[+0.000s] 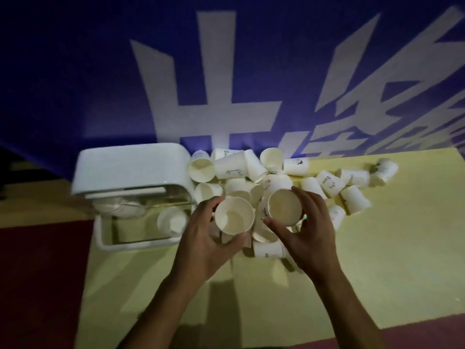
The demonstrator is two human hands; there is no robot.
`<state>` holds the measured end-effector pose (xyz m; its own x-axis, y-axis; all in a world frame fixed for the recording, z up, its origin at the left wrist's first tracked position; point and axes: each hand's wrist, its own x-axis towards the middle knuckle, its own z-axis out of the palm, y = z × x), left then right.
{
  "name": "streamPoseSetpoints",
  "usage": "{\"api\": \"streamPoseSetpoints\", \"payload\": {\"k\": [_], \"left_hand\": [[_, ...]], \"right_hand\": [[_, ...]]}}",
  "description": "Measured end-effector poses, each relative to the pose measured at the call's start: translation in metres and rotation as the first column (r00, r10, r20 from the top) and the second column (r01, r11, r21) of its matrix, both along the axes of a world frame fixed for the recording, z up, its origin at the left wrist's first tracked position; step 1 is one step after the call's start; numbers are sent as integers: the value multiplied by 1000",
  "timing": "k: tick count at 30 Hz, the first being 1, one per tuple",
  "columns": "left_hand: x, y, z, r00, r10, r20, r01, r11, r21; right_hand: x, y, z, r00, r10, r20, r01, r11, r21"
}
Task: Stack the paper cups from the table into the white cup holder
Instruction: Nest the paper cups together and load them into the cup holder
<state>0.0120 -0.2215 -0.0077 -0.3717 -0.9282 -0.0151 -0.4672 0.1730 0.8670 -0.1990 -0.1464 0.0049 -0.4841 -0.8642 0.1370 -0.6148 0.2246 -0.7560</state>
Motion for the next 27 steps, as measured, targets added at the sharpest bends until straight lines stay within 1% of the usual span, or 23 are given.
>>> {"api": "streamPoseSetpoints", "payload": {"k": [3, 6, 8, 12, 14, 16, 18, 21, 24, 27], "left_hand": [[57, 6, 0, 997, 65, -51, -66, 998, -6], [99, 3, -5, 990, 130, -48, -132, 990, -40], [119, -3, -12, 984, 174, -39, -175, 984, -29], [131, -18, -29, 974, 228, -6, -227, 973, 35], [128, -26, -39, 976, 215, 36, -216, 976, 26], [124, -33, -50, 975, 189, 117, -191, 982, 5], [122, -39, -62, 965, 157, 208, -164, 986, 17], [121, -45, -79, 948, 103, 300, -109, 994, 4], [120, -51, -91, 934, 97, 343, -98, 995, -15], [119, -56, -94, 935, 106, 338, -123, 992, 29]], "right_hand": [[50, -12, -3, 997, 66, 35, -66, 998, -7], [87, -22, -4, 994, 96, 61, -94, 995, -23], [103, -27, -4, 992, 117, 47, -116, 993, -26], [118, -29, -7, 992, 122, 45, -122, 993, 1], [120, -29, -9, 993, 109, 44, -109, 994, 11], [122, -29, -12, 995, 83, 59, -85, 996, 23], [123, -28, -14, 996, 63, 65, -65, 997, 35], [126, -27, -17, 996, 55, 66, -57, 998, 38], [130, -29, -20, 995, 45, 86, -49, 998, 45], [136, -33, -21, 995, 53, 79, -57, 998, 42]]}}
